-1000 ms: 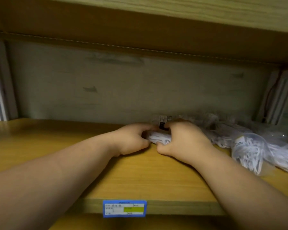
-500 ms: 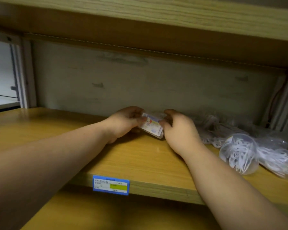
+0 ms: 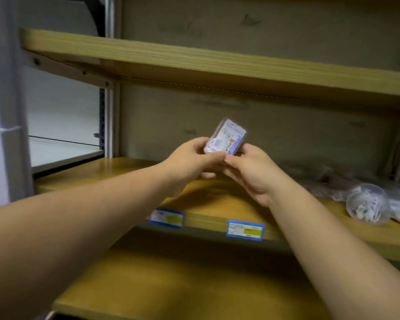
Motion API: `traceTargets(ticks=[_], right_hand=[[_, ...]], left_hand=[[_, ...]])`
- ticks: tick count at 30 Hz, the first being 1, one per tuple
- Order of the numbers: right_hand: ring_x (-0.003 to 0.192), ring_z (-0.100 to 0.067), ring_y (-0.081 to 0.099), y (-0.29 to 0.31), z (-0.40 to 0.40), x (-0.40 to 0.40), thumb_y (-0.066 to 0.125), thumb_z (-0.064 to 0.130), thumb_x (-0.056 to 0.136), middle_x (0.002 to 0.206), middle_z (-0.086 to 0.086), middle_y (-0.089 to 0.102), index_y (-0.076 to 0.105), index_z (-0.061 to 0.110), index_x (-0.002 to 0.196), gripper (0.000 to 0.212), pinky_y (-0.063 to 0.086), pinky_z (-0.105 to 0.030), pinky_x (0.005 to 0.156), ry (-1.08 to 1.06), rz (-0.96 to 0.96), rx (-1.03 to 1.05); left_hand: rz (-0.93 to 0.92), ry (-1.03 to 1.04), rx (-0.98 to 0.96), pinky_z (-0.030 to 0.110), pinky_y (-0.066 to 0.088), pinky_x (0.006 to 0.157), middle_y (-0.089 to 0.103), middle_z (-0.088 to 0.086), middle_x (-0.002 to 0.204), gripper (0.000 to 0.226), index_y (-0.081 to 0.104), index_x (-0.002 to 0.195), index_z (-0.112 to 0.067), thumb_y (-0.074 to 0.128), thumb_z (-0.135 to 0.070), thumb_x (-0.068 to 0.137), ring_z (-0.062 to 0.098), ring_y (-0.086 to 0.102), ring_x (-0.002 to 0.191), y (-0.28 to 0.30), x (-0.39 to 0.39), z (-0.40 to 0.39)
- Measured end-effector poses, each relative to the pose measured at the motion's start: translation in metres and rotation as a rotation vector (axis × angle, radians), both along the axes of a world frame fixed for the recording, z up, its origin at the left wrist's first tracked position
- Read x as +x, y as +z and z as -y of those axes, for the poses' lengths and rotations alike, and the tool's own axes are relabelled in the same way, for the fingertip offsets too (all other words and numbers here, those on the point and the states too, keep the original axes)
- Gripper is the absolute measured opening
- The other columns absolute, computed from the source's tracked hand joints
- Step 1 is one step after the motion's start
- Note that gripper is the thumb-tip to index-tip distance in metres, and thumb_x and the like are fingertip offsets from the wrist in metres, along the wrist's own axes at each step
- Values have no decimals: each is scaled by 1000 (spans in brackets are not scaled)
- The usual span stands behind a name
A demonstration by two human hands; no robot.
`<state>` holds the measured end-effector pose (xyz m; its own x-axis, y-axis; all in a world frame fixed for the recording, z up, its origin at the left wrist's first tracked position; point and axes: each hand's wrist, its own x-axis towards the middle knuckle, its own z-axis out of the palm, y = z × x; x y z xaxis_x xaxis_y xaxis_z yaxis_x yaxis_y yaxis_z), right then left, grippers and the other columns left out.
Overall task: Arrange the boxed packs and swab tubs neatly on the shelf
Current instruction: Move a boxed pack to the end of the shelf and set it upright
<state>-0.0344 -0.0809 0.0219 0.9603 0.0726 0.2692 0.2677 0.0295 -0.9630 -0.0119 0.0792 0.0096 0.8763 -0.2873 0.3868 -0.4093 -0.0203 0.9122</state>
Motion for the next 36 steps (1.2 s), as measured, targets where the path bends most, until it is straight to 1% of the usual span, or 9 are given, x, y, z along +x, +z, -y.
traceTargets(ticks=[4, 7, 10, 16, 18, 23, 29, 33, 36], right_hand=[[105, -18, 70, -3, -89, -3, 67, 21, 94, 119, -1, 69, 33, 14, 152, 68, 53, -38, 100, -238, 130, -206], [104, -15, 69, -18, -165, 3, 60, 9, 97, 114, 1, 72, 58, 14, 135, 38, 54, -32, 97, -301, 176, -374], [104, -18, 70, -36, -222, 25, 58, 6, 95, 112, -3, 75, 69, 11, 120, 28, 54, -39, 100, -292, 58, -304], [96, -19, 70, -47, -238, 46, 61, 14, 94, 98, 2, 75, 73, 17, 103, 15, 58, -39, 89, -420, -53, -336], [97, -20, 71, -50, -234, 46, 63, 15, 92, 99, 3, 77, 75, 15, 108, 21, 58, -39, 89, -412, -22, -362], [99, -12, 64, -50, -232, 44, 59, 14, 98, 113, 1, 72, 72, 16, 120, 26, 42, -15, 63, -470, 35, -409], [98, -18, 65, -53, -235, 50, 55, 11, 97, 114, 1, 73, 72, 17, 118, 28, 53, -29, 75, -426, 64, -423], [102, -20, 65, -42, -234, 70, 52, 1, 94, 114, -2, 71, 68, 14, 124, 36, 49, -25, 73, -316, -67, -323], [89, -23, 59, -14, -234, 101, 51, 3, 94, 117, -9, 62, 58, 9, 130, 36, 44, -25, 67, -322, -100, -444]], left_hand=[[79, 70, 164, 39, 59, 90, 70, 1, 113, 53, 50, 145, -27, 66, -16, 96, 12, 68, 97, -3, -12, -108], [113, 264, 326, 24, 56, 81, 66, -7, 107, 54, 48, 136, -35, 75, -24, 89, 3, 64, 93, -12, -5, -185], [-3, 532, 225, 41, 58, 79, 69, 1, 100, 35, 59, 113, -23, 77, -34, 84, 19, 66, 88, -22, 8, -229], [-31, 508, 298, 22, 40, 54, 62, -2, 106, 21, 58, 116, -24, 64, -26, 96, 11, 58, 81, -33, 21, -231], [-28, 527, 280, 24, 41, 58, 64, -4, 104, 19, 61, 114, -24, 63, -26, 96, 12, 60, 84, -35, 23, -235], [-43, 546, 293, 28, 44, 65, 66, -5, 93, 9, 67, 102, -26, 64, -25, 94, 12, 58, 83, -35, 23, -235], [-134, 583, 266, 36, 57, 73, 69, 4, 102, 20, 68, 110, -22, 59, -15, 94, 23, 66, 89, -34, 32, -230], [-163, 651, 319, 34, 56, 84, 67, 10, 116, 29, 62, 125, -10, 46, -8, 101, 28, 65, 103, -21, 55, -213], [-130, 724, 270, 37, 53, 93, 64, 15, 120, 30, 58, 128, -5, 46, -9, 101, 34, 62, 107, -1, 81, -203]])
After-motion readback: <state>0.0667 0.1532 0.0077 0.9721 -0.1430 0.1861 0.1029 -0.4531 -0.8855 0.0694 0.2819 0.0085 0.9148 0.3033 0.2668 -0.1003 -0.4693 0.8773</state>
